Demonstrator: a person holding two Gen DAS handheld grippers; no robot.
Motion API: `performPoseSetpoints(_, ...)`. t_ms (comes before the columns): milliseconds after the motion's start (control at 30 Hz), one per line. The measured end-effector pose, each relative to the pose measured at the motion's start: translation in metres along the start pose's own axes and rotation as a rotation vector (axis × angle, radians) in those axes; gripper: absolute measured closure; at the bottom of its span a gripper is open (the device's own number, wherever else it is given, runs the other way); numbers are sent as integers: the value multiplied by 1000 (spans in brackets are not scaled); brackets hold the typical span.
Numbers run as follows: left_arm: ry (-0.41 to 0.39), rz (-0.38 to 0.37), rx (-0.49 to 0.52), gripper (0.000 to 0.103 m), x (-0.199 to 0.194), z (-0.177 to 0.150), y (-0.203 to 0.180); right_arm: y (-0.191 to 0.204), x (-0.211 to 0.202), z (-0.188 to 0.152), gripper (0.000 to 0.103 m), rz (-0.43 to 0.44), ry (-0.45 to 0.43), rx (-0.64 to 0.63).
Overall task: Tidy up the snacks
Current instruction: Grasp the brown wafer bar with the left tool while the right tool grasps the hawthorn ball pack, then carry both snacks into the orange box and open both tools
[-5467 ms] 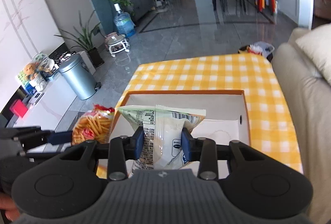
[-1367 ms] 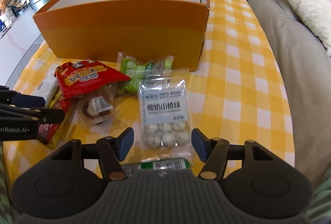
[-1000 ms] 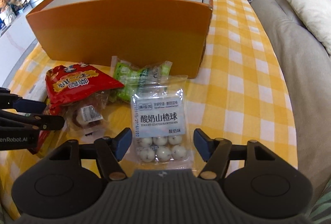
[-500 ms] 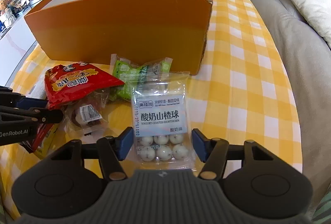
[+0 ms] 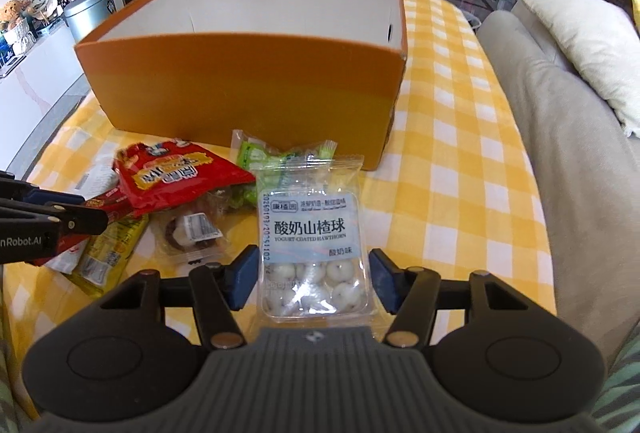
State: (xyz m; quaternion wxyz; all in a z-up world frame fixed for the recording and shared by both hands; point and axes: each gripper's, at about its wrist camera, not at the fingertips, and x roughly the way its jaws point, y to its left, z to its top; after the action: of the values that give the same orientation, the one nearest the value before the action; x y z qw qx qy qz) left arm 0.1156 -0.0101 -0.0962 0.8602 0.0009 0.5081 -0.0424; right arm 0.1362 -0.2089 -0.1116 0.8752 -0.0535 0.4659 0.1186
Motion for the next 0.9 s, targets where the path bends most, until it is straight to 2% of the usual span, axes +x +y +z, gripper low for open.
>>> performPoseSetpoints(367,-64,-16,-6,78,-38,-5,-3,3,-33,-2,46,-6,-28,20)
performPoseSetpoints(900,-247,-42,31,78,-97,18,-5,6,-82,13,46,25,-106,47)
